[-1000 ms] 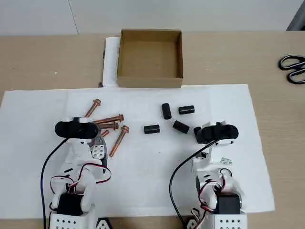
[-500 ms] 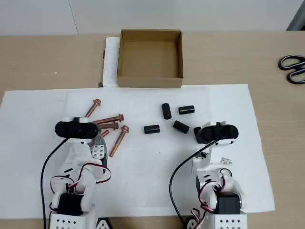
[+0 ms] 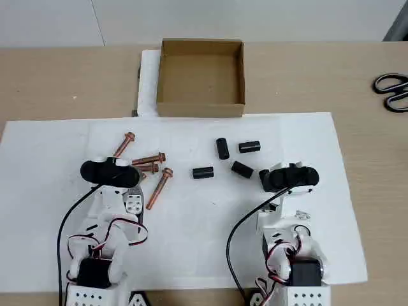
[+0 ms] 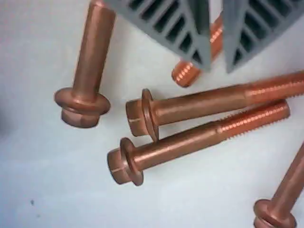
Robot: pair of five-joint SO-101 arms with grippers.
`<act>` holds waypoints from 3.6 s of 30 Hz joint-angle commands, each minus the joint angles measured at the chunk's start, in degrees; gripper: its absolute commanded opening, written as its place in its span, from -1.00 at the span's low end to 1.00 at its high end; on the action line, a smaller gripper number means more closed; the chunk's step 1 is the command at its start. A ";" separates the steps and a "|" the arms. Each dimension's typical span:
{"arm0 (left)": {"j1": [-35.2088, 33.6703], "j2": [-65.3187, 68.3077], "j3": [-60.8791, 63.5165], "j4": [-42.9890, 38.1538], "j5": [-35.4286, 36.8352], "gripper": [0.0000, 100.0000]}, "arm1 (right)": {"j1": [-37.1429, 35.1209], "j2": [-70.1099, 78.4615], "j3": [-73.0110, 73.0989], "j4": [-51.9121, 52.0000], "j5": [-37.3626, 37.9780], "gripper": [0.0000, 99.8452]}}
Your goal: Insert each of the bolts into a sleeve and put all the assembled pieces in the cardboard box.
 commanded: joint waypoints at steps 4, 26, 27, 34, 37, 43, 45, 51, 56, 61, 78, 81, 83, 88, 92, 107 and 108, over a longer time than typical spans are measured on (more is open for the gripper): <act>0.18 0.00 -11.56 4.13 -0.18 -0.98 | -0.31 -0.92 -0.35 -1.36 -0.70 -0.99; -0.35 47.38 -73.71 29.63 -0.97 -0.93 | -0.40 -0.92 -0.35 -1.36 -0.70 -0.99; -0.35 49.23 -76.00 30.68 0.00 -0.93 | -0.40 -0.92 -0.35 -1.36 -0.70 -0.99; -0.44 58.37 -86.81 34.55 4.13 -0.93 | -0.40 -0.92 -0.35 -1.36 -0.62 -0.99; -0.44 60.48 -89.27 36.92 4.13 -0.93 | -0.48 -0.92 -0.44 -1.36 -0.26 -0.99; -0.44 61.71 -90.77 38.42 4.04 -0.95 | 3.03 -0.84 -12.04 0.22 12.48 -0.98; -0.44 61.80 -90.77 38.33 3.96 -0.99 | 3.12 -0.84 -15.91 0.13 13.71 -0.95; -0.35 62.07 -90.42 38.07 3.96 -0.99 | 3.21 -0.66 -26.11 5.05 12.40 -0.59; -0.35 66.37 -90.42 38.15 1.49 -0.99 | 3.30 7.78 -30.51 6.64 14.07 -0.60; -0.35 71.30 -90.59 38.07 -1.58 -0.99 | 3.30 28.70 -44.66 8.04 14.07 -0.60; -1.41 82.90 -90.42 42.20 -5.71 -0.99 | -4.70 85.14 -88.18 30.11 18.20 -0.60; -4.40 83.87 -90.42 40.88 -3.34 -0.99 | -8.31 88.31 -93.10 29.76 16.97 -0.60; -6.95 84.04 -90.42 39.91 -1.93 -0.99 | -10.95 90.59 -95.74 28.88 14.24 -0.60; -10.02 84.04 -90.42 39.21 -1.41 -0.99 | -14.11 97.45 -101.63 26.51 5.27 -0.60; -9.85 84.04 -90.42 39.21 -1.41 -0.99 | -14.11 102.64 -105.85 23.96 0.53 -0.60; -9.76 83.60 -83.74 37.27 -1.67 -0.99 | -14.29 117.14 -107.25 14.64 -1.58 -0.60; -9.76 83.60 -82.95 36.84 -1.67 -0.99 | -14.29 117.58 -107.25 14.02 -1.58 -0.60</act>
